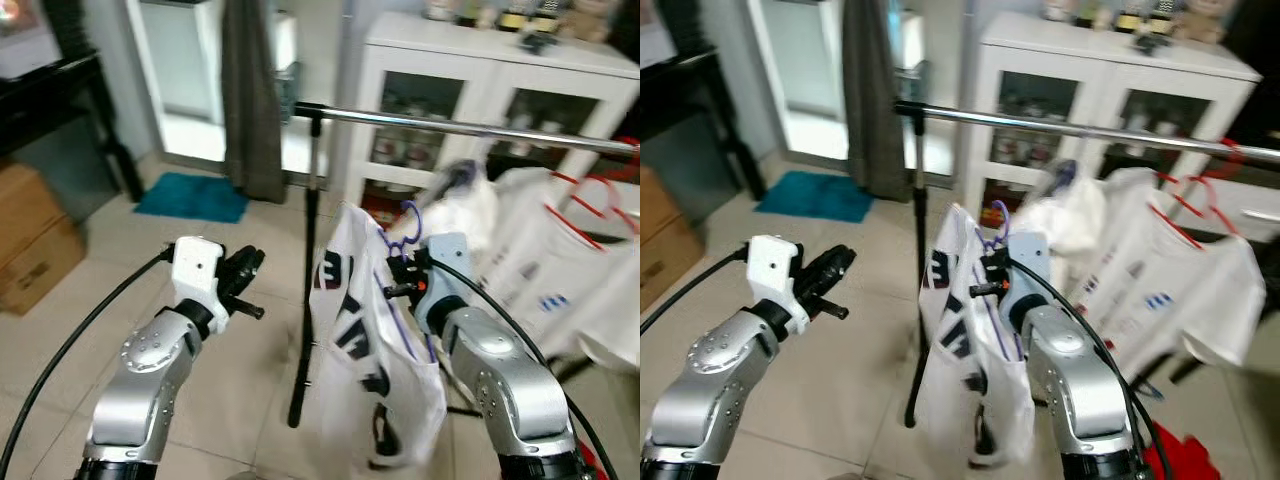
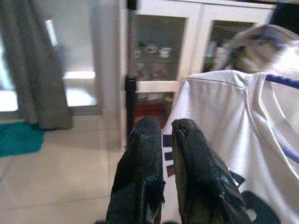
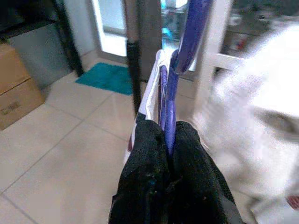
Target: Hang hanger
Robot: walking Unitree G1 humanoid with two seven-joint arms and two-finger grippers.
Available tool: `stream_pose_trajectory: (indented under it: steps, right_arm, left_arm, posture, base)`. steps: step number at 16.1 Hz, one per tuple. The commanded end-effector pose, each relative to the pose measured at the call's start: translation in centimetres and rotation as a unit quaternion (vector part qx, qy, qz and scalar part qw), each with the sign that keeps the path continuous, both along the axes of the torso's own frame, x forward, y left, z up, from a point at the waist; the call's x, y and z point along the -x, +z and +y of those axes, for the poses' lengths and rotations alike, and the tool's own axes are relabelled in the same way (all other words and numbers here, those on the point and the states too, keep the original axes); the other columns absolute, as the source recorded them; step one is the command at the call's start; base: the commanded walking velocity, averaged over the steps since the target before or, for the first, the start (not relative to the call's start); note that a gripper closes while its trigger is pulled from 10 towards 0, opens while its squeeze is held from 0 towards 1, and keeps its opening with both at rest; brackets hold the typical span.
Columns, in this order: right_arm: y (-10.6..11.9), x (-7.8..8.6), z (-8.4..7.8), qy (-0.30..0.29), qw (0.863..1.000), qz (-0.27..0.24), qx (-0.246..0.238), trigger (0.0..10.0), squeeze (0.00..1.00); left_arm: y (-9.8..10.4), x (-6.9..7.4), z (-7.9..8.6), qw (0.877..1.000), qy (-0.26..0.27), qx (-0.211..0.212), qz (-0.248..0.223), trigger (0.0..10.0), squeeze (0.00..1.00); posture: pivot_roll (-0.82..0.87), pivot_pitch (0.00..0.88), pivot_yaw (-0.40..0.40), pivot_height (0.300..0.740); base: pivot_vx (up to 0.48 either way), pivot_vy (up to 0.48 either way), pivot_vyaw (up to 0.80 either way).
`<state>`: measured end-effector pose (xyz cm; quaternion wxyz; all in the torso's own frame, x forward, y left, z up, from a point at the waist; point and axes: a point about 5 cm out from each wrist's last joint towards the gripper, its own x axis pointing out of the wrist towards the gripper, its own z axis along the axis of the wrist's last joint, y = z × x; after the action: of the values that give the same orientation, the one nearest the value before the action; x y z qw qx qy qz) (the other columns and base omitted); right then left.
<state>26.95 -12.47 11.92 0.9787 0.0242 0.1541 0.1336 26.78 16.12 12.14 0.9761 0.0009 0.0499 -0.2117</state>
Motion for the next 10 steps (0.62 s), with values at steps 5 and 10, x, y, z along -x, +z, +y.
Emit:
stream_pose_trajectory:
  steps: [5,10]
  right_arm:
    - [0.00,-0.04,-0.55,-0.024,1.000,-0.010,-0.005,10.0,0.00]
    - [0.18,-0.08,-0.59,-0.019,1.000,-0.016,0.006,10.0,0.00]
  left_arm:
    - [0.05,-0.11,-0.15,1.000,0.006,-0.004,-0.004,10.0,0.00]
    - [0.02,-0.22,-0.33,1.000,0.001,0.006,-0.002,10.0,0.00]
  posture:
    - [-0.09,0.000,-0.013,0.740]
    - [-0.09,0.000,-0.016,0.740]
  base:
    - [0.154,0.000,0.00]
    - [0.325,0.000,0.00]
